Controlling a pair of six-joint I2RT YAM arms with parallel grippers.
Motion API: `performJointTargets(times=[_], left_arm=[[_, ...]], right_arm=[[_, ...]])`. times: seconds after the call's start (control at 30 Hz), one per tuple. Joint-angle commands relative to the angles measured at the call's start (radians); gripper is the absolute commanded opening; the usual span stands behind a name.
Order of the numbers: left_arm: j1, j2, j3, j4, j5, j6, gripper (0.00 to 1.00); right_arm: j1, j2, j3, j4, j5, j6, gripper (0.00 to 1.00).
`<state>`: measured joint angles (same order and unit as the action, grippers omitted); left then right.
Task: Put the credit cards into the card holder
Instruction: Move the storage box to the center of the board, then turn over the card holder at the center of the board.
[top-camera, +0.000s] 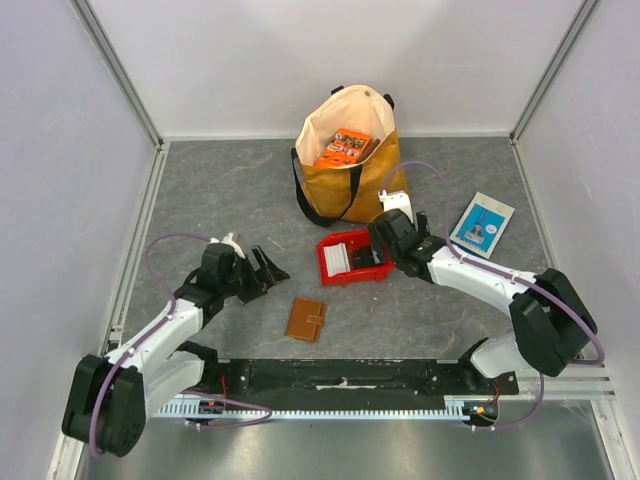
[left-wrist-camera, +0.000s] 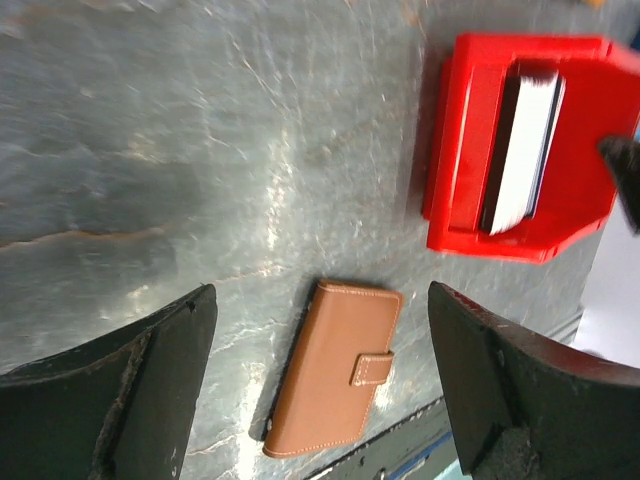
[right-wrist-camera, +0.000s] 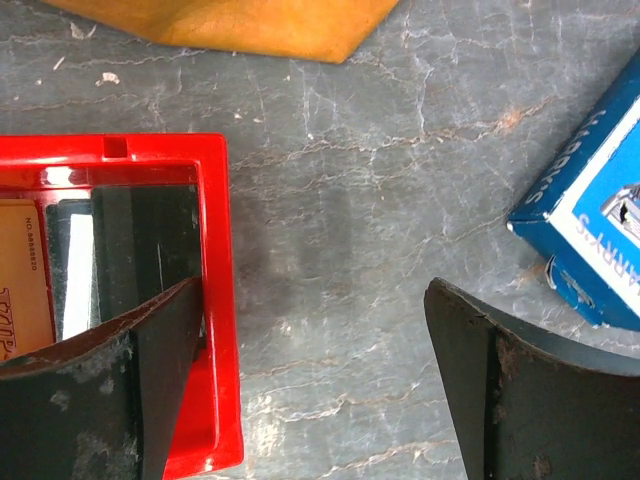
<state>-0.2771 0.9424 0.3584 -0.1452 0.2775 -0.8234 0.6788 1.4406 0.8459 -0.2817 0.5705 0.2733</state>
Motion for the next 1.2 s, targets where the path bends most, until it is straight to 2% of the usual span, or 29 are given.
performJointTargets(times=[0.0,0.3,0.37,0.5,0.67,0.77,0.87,0.97,1.03,1.1,1.17], left_arm=[[-0.089,0.053,0.042,0.068,0.019,0.061,0.91],[-0.203,0.098,0.039,0.049,-0.014,0.07,0.91],[-0.218,0.095,0.039,0.029,-0.03,0.072,0.91],[-0.224,0.069,0.037,-0.04,-0.083,0.072,0.92],[-0.228,-0.005,0.021,-0.099,-0.136,0.05,0.91],[-0.228,-0.031,0.011,-0.114,-0.153,0.043,0.88],[-0.231,-0.047,0.001,-0.111,-0.158,0.035,0.84],[-0.231,-0.04,0.022,-0.146,-0.121,0.027,0.82],[-0.229,-0.037,0.04,-0.183,-0.078,0.007,0.8],[-0.231,-0.036,0.057,-0.217,-0.043,-0.009,0.77],[-0.234,-0.036,0.063,-0.231,-0.053,-0.008,0.73]], right_arm=[[-0.047,-0.037,-0.027,0.13,-0.058,-0.12,0.98],[-0.139,-0.012,-0.013,0.217,-0.162,-0.204,0.98],[-0.14,-0.034,-0.007,0.202,-0.233,-0.203,0.98],[-0.139,-0.138,0.018,0.115,-0.274,-0.146,0.98],[-0.139,-0.33,0.033,-0.031,-0.354,0.103,0.98],[-0.125,-0.468,-0.06,-0.028,-0.478,0.266,0.98],[-0.058,-0.587,-0.187,0.015,-0.553,0.398,0.89],[0.062,-0.608,-0.24,0.004,-0.567,0.541,0.79],[0.138,-0.579,-0.243,-0.011,-0.621,0.628,0.78],[0.203,-0.539,-0.254,-0.031,-0.611,0.705,0.77],[0.27,-0.514,-0.303,0.027,-0.589,0.776,0.77]])
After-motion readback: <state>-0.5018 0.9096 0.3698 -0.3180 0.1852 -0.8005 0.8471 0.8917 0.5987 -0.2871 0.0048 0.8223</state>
